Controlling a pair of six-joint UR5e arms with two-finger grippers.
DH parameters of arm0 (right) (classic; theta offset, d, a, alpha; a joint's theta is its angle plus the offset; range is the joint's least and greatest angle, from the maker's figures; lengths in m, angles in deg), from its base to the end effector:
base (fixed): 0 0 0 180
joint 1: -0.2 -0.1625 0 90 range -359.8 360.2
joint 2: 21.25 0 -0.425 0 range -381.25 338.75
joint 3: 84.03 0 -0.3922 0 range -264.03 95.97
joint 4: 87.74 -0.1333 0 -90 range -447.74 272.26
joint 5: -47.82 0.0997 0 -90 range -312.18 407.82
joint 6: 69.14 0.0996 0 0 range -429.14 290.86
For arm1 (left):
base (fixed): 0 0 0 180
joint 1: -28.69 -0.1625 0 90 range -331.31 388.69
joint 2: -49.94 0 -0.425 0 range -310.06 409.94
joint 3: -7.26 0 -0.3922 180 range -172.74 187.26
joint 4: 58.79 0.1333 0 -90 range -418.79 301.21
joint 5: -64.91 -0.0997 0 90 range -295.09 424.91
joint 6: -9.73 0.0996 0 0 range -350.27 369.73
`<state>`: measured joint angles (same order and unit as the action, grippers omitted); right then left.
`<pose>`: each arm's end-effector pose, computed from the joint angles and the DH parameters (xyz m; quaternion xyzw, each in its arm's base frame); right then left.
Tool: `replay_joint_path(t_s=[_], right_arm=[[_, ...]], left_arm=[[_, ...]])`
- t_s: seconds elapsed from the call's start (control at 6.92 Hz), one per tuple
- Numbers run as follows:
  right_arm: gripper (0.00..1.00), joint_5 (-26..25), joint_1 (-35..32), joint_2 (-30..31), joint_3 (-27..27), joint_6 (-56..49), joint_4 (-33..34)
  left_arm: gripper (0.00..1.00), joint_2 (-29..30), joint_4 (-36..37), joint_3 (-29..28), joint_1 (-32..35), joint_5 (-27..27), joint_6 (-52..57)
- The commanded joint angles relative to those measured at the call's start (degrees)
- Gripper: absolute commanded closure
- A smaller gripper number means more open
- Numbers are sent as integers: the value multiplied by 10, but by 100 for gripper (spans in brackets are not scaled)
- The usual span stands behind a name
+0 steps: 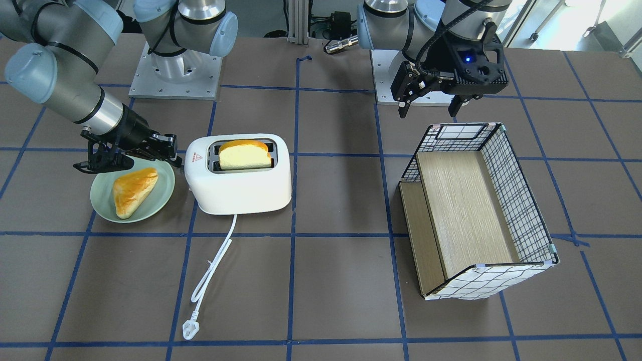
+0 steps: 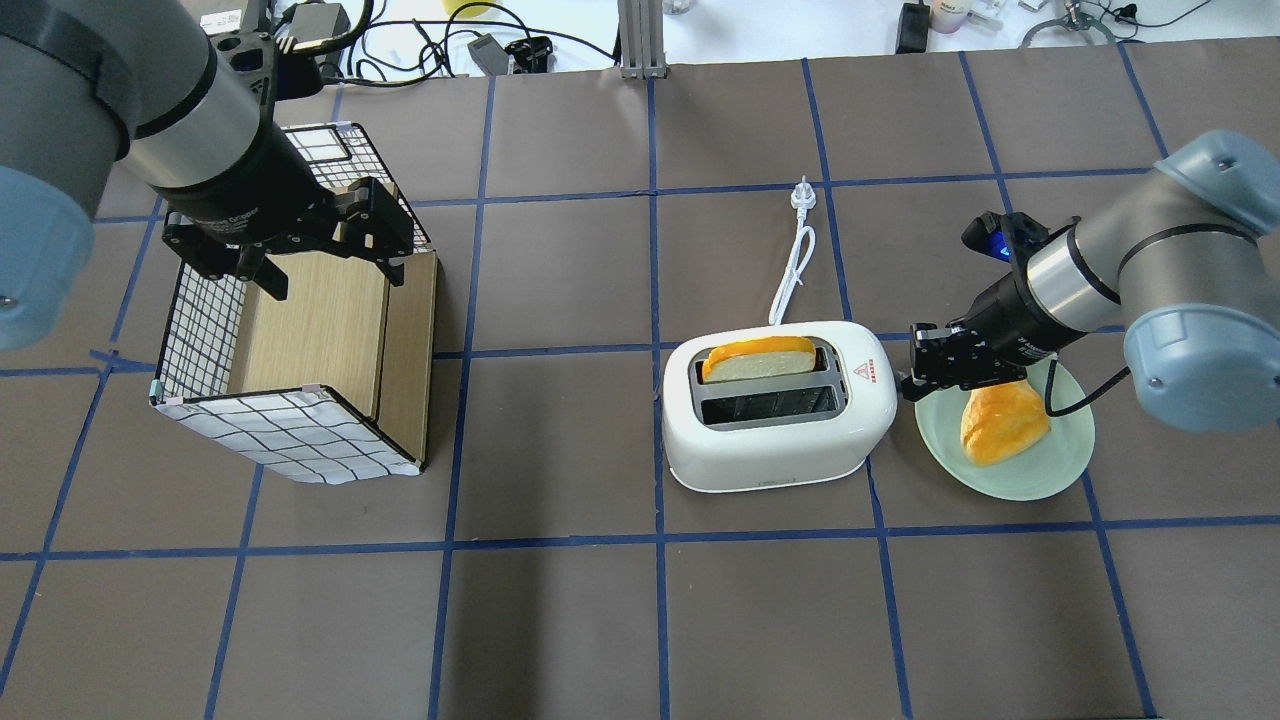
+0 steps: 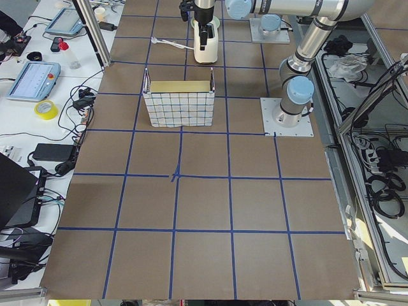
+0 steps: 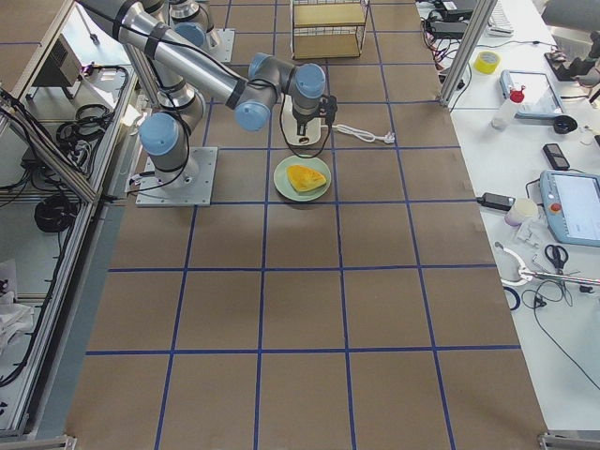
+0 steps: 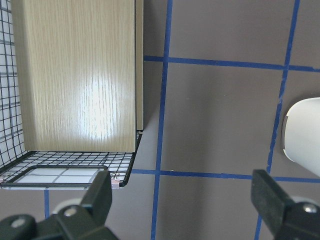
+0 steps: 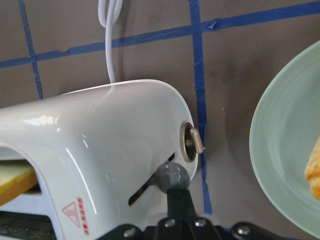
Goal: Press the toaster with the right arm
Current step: 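Press the toaster's side lever down with the right gripper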
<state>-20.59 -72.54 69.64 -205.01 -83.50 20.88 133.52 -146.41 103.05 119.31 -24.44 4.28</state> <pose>0.0400 -0.4439 0.2802 0.0434 0.9766 0.0437 0.2061 -0.1393 -0.4480 0.4949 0.0420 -0.9988 0.0259 0.0071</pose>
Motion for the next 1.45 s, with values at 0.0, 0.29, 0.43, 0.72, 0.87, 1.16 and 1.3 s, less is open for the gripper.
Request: replay_joint_path(t_s=[0.0,0.29,0.43,0.72,0.87,1.16,1.3], right_arm=[[100,23,1,-8,-3,-1,1],[100,24,1,-16,-4,-1,10],[100,24,1,-21,-3,-1,15],[100,24,1,-30,-4,-2,22],[100,24,1,-31,-4,-1,25],[100,15,1,-30,1,8,25],[100,-5,3,-20,13,15,15]], left_arm=[[0,0,0,-1,0,0,0],[0,0,0,0,0,0,0],[0,0,0,-1,0,0,0],[0,0,0,0,0,0,0],[0,0,0,0,0,0,0],[0,0,0,-1,0,0,0],[0,0,0,-1,0,0,0]])
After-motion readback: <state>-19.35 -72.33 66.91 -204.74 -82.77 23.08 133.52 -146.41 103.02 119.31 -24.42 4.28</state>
